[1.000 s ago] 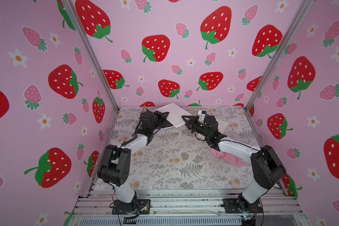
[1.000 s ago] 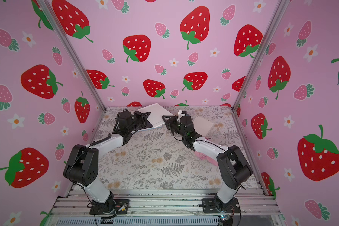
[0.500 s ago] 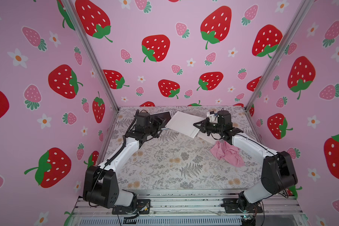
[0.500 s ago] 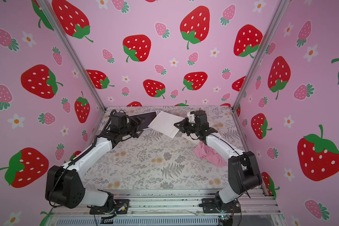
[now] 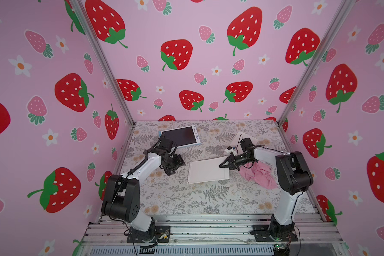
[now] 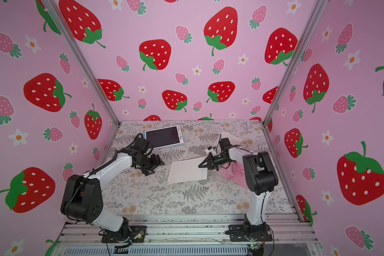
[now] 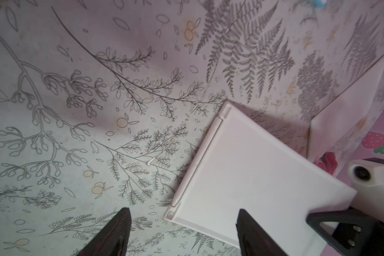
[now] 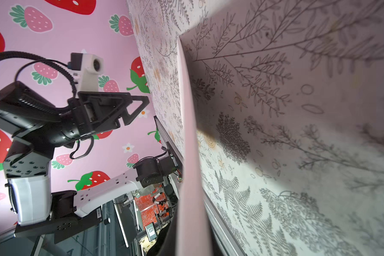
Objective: Wipe the drawing tablet
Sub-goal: Adjust the drawing tablet at the center of the board, then pick up the cleaning item at the center of the board.
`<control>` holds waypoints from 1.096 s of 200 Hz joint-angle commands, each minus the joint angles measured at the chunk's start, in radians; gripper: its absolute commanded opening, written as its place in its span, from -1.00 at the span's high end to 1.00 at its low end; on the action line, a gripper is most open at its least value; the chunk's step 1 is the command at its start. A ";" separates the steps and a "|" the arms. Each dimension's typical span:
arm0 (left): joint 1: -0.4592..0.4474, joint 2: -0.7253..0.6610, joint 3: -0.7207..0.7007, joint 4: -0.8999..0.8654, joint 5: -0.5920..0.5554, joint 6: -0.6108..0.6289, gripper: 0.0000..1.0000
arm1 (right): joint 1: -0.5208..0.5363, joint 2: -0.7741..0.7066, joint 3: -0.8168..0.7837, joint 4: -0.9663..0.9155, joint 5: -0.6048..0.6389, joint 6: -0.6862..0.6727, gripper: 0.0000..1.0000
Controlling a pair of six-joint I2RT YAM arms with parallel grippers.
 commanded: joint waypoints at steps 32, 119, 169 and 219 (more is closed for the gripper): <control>-0.006 0.060 0.008 0.017 -0.002 0.039 -0.50 | -0.027 0.041 0.019 -0.183 0.167 -0.115 0.19; -0.009 0.131 0.045 0.070 0.059 0.072 -0.47 | -0.033 -0.366 -0.102 -0.137 0.956 0.091 -0.12; -0.015 0.190 0.073 0.066 0.074 0.111 -0.43 | -0.034 -0.737 -0.502 0.090 1.455 0.357 -0.62; -0.022 0.241 0.112 0.054 0.085 0.132 -0.35 | -0.095 -0.620 -0.496 0.178 1.439 0.344 -0.76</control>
